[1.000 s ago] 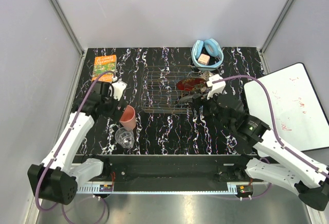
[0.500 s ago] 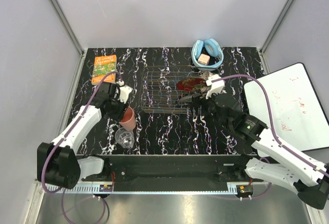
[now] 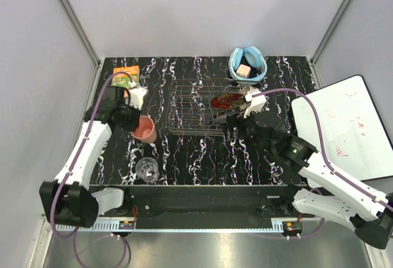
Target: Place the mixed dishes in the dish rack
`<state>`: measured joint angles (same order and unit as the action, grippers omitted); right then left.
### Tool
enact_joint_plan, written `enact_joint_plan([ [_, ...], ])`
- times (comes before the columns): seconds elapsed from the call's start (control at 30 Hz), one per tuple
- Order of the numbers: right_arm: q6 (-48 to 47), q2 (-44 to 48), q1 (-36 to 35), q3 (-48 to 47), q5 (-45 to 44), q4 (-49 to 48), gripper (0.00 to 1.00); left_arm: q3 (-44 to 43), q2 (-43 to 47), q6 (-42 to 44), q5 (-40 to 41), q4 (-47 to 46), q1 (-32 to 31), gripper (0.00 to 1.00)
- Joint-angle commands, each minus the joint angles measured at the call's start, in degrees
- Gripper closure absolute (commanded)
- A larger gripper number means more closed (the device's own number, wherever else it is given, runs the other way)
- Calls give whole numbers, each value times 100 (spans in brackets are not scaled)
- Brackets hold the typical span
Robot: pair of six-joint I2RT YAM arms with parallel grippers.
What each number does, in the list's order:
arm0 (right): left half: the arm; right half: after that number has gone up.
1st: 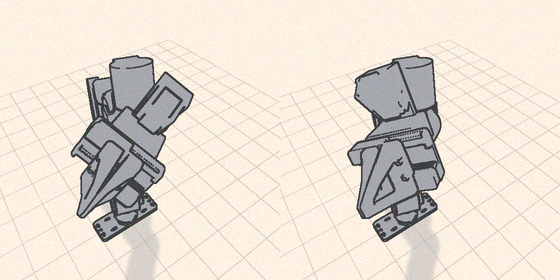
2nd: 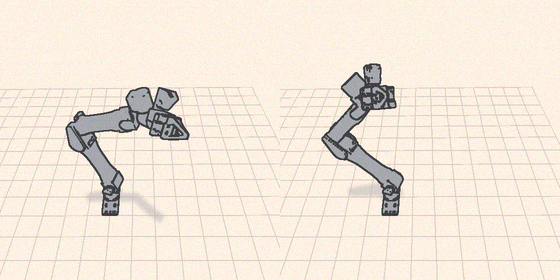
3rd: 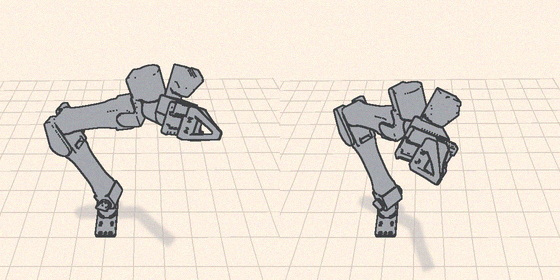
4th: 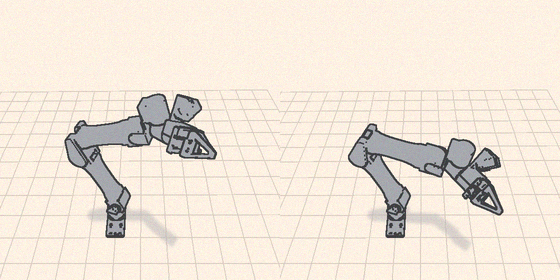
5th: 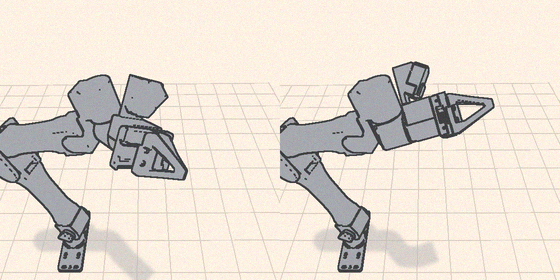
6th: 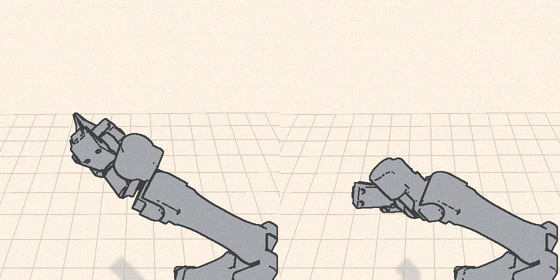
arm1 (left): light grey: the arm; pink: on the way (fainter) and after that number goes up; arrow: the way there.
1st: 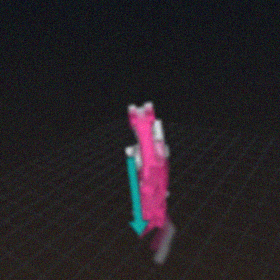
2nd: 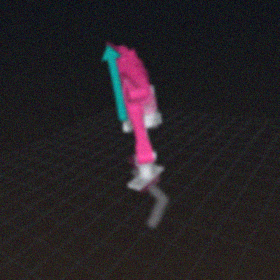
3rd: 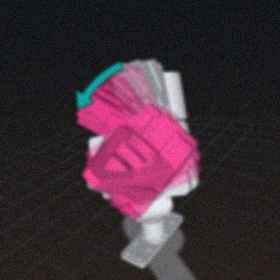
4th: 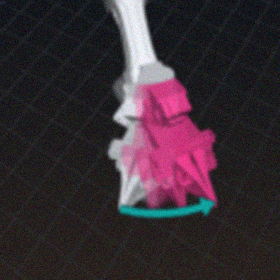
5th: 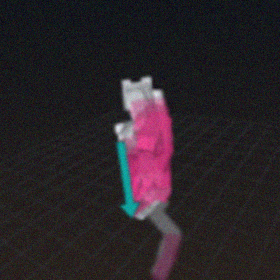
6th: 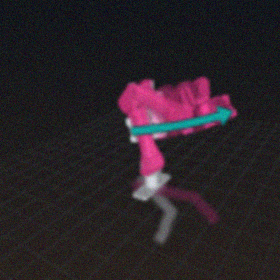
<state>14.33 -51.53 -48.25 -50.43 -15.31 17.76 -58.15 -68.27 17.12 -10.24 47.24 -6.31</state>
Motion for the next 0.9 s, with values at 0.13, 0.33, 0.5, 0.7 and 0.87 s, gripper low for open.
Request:
enact_joint_plan([
  [0.13, 1396, -393, 17, -177, 1510, -1255, 0, -1822, 1201, -463, -2058, 356, 393, 100],
  [0.33, 3109, -841, 26, 138, 3384, -4001, 0, -1649, 1527, -2346, -5675, -1169, 534, 100],
  [0.5, 4841, -1385, 105, 613, 3930, -6691, 0, -137, 1449, -7560, -6886, -7315, 560, 100],
  [0.7, 5773, -1764, 131, 1220, 3589, -8469, 0, 84, 991, -8489, -6948, -8574, 560, 100],
  [0.87, 6134, -2194, 132, 1448, 3448, -9517, 0, 76, 1035, -7578, -6842, -7193, 551, 100],
])
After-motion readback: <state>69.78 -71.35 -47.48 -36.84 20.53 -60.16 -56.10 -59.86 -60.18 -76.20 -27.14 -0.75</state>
